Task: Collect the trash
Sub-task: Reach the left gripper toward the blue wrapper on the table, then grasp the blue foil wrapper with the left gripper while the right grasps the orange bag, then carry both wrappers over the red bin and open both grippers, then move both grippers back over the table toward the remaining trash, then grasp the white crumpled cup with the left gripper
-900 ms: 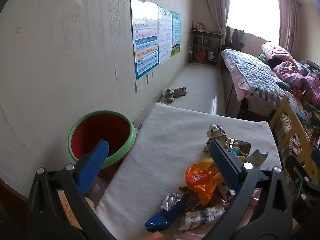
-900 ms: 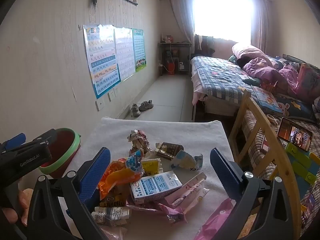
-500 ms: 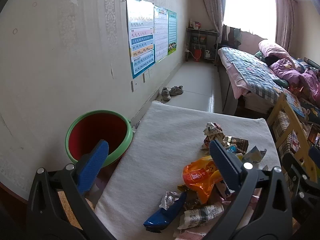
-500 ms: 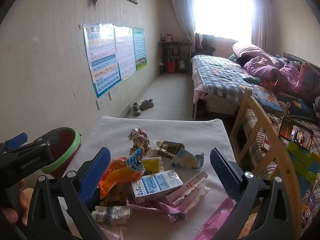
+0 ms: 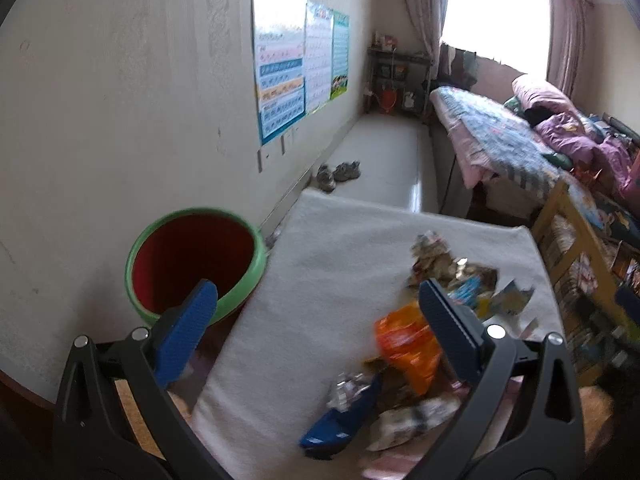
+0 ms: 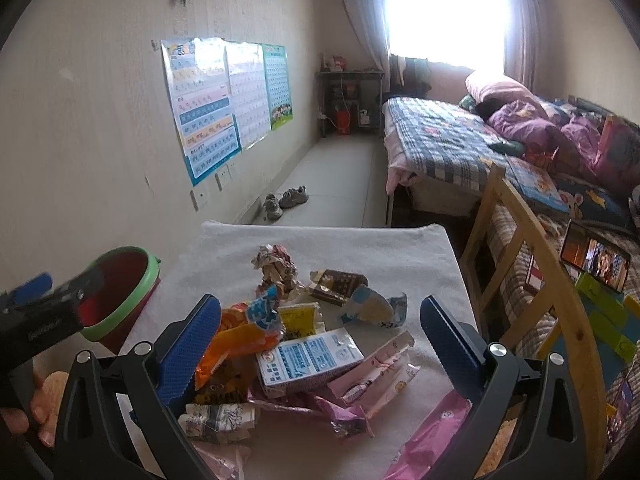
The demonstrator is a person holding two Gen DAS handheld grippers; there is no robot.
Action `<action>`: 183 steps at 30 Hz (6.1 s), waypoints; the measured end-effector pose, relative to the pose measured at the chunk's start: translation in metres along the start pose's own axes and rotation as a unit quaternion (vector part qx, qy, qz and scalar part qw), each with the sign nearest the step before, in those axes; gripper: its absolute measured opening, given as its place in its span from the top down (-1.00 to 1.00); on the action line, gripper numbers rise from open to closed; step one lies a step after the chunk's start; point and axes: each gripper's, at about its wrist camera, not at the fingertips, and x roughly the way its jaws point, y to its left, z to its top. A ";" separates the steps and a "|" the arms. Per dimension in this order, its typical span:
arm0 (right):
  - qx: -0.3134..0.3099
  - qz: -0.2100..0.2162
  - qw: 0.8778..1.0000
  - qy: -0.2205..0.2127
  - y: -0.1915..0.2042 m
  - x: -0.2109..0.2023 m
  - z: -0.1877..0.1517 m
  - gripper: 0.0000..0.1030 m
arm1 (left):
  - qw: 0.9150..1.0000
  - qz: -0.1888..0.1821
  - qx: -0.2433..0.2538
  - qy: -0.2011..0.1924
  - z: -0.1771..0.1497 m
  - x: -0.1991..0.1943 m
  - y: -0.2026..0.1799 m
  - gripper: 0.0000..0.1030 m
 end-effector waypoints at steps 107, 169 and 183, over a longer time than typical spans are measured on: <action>-0.014 0.209 0.970 0.121 0.120 0.076 0.023 -0.53 | 0.991 -0.053 -0.055 0.114 0.006 0.075 0.102 -0.19; 0.102 0.050 0.977 0.181 -0.045 0.052 -0.040 -0.71 | 0.969 -0.137 0.121 0.168 -0.065 0.063 -0.040 -0.59; 0.106 0.041 0.970 0.216 -0.055 0.064 -0.048 -0.70 | 0.938 -0.171 0.187 0.235 -0.095 0.086 -0.072 -0.35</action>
